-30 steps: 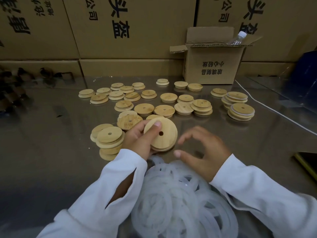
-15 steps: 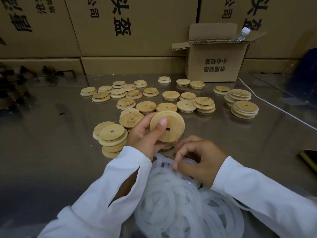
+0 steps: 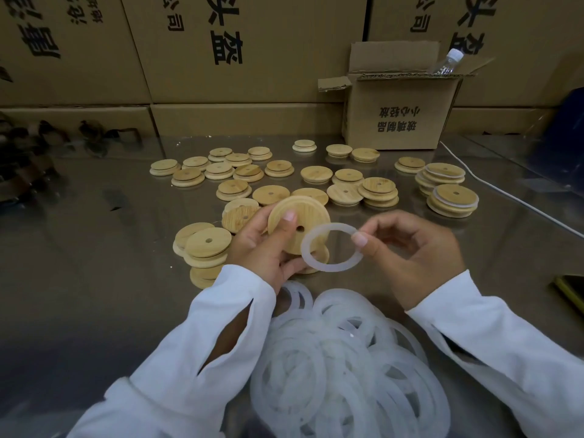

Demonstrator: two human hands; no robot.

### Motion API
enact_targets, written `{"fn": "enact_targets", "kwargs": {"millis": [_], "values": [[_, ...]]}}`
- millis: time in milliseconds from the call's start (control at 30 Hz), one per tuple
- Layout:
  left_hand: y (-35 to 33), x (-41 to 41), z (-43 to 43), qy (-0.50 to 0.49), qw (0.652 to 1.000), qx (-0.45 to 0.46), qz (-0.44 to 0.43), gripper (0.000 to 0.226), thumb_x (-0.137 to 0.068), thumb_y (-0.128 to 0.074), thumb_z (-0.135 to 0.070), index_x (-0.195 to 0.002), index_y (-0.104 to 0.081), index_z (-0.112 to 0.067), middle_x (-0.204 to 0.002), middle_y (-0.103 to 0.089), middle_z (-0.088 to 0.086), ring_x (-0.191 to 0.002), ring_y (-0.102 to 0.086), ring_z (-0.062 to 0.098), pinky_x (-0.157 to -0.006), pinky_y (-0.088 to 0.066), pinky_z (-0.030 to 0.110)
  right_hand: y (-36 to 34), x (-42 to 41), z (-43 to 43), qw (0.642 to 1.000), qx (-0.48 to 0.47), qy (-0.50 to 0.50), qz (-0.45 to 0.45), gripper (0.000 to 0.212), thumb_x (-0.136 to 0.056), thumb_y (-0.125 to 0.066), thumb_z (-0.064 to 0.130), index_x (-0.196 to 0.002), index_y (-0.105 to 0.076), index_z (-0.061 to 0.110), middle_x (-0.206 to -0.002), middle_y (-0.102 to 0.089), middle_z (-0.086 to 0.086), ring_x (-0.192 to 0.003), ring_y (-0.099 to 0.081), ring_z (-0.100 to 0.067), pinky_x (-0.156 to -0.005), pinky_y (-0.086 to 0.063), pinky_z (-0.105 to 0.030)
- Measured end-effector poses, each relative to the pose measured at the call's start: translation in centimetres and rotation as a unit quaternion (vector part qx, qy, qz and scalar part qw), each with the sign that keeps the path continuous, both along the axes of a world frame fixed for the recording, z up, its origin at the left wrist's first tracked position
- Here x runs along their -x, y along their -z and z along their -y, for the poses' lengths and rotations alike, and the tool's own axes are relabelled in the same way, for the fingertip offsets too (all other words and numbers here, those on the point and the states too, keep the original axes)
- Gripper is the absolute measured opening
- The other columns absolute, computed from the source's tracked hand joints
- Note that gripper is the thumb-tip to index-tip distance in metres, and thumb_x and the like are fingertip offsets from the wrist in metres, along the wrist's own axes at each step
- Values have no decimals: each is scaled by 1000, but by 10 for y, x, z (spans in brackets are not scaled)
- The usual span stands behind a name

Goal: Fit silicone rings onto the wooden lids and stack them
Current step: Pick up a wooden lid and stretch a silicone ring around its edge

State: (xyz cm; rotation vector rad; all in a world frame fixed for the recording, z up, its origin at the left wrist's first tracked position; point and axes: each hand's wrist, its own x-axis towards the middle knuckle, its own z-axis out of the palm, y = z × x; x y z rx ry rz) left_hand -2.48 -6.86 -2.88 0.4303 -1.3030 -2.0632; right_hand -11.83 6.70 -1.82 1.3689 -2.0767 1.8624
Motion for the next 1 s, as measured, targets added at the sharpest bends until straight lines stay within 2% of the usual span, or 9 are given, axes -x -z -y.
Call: {"fn": "enact_targets", "kwargs": {"millis": [100, 200, 267, 367, 467, 633, 800, 1000], "values": [[-1, 1, -6, 53, 997, -32, 33, 17, -82, -56, -26, -94, -65, -19, -92, -69, 7, -80, -69, 24, -59, -58, 37, -1, -1, 1, 999, 33, -7, 34, 14, -73, -70, 10, -72, -65, 22, -68, -69, 12, -66, -62, -3, -66, -48, -11], [-5, 3, -10, 119, 988, -69, 68, 54, -66, -52, -48, -107, -60, -15, -99, -66, 9, -78, -69, 24, -54, -58, 36, 0, 1, 4, 995, 44, -2, 84, 16, -73, -70, 7, -70, -65, 22, -65, -68, 16, -63, -61, 1, -62, -46, -7], [-4, 4, -11, 133, 987, -61, 73, 63, -61, -51, -51, -110, -60, -15, -102, -66, 11, -82, -68, 26, -54, -57, 35, 1, 4, 5, 992, 49, 7, 118, 16, -73, -70, 7, -68, -65, 22, -63, -68, 15, -60, -61, 1, -60, -46, -7], [0, 1, -13, 116, 992, 15, 54, 41, -63, -59, -37, -99, -64, -18, -89, -70, 4, -78, -70, 21, -55, -56, 29, 3, 5, 5, 987, 49, 7, 153, 14, -73, -70, 9, -67, -67, 21, -61, -69, 10, -57, -62, -1, -58, -47, -9], [3, 1, -13, 115, 991, 49, 48, 34, -68, -58, -30, -99, -63, -18, -80, -70, 0, -73, -70, 16, -54, -55, 26, 2, 5, 5, 984, 46, 0, 174, 11, -71, -72, 13, -68, -67, 22, -61, -69, 7, -56, -62, -1, -56, -47, -9], [3, 2, -14, 104, 991, 66, 50, 19, -85, -51, -23, -102, -61, -18, -89, -67, 4, -79, -69, 18, -56, -56, 26, 2, 3, 5, 985, 40, 2, 169, 7, -73, -69, 17, -71, -67, 23, -61, -69, 10, -58, -63, 0, -56, -46, -7], [4, 3, -16, 110, 989, 74, 58, 24, -92, -45, -19, -113, -56, -13, -106, -61, 12, -97, -63, 27, -62, -58, 29, 4, 2, 7, 987, 37, 26, 152, 13, -77, -67, 12, -68, -66, 21, -57, -66, 13, -54, -59, 2, -56, -45, -7], [2, 2, -17, 129, 986, 80, 66, 23, -93, -44, -18, -112, -56, -15, -110, -60, 13, -98, -62, 27, -65, -59, 31, 4, 2, 7, 989, 26, 44, 139, 12, -78, -67, 13, -69, -65, 22, -56, -65, 16, -55, -58, 3, -57, -45, -6]]}}
